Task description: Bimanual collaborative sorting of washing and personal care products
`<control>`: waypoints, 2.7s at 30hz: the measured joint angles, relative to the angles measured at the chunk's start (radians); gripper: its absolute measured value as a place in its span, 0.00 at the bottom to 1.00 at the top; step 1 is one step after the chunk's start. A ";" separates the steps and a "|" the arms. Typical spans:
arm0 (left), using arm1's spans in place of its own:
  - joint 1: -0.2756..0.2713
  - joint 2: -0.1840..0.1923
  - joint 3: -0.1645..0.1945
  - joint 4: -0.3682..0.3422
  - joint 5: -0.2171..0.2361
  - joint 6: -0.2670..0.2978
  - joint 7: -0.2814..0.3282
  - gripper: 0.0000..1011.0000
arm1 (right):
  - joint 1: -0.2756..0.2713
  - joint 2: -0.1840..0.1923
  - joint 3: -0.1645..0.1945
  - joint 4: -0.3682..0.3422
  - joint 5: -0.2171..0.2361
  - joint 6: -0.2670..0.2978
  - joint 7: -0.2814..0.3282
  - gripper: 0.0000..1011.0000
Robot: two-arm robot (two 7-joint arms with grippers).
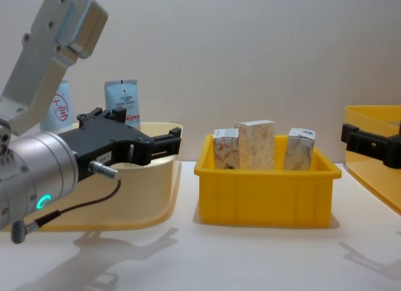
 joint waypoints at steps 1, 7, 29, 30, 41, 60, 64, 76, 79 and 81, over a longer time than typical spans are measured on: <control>0.000 0.000 0.000 0.000 0.000 0.000 0.000 0.99 | 0.000 0.000 0.000 0.000 0.000 0.000 0.000 0.99; 0.000 0.000 0.000 0.000 0.000 0.000 0.000 0.99 | 0.000 0.000 0.000 0.000 0.000 0.000 0.000 0.99; 0.000 0.000 0.000 0.000 0.000 0.000 0.000 0.99 | 0.000 0.000 0.000 0.000 0.000 0.000 0.000 0.99; 0.000 0.000 0.000 0.000 0.000 0.000 0.000 0.99 | 0.000 0.000 0.000 0.000 0.000 0.000 0.000 0.99; 0.000 0.000 0.000 0.000 0.000 0.000 0.000 0.99 | 0.000 0.000 0.000 0.000 0.000 0.000 0.000 0.99; -0.007 -0.006 -0.014 0.003 -0.009 0.017 -0.002 0.99 | 0.000 0.000 0.000 0.000 0.000 0.000 0.000 0.99; -0.016 -0.009 -0.027 0.009 -0.020 0.029 -0.005 0.99 | 0.000 0.000 0.000 0.000 0.000 0.000 0.000 0.99; -0.053 -0.022 -0.078 0.049 -0.068 0.065 -0.027 0.99 | 0.000 0.000 0.000 0.000 0.000 0.000 0.000 0.99; -0.061 -0.027 -0.092 0.062 -0.086 0.073 -0.036 0.99 | 0.000 0.000 0.000 0.000 0.000 0.000 0.000 0.99; -0.067 -0.030 -0.100 0.071 -0.095 0.077 -0.042 0.99 | 0.000 0.000 0.000 0.000 0.000 0.000 0.000 0.99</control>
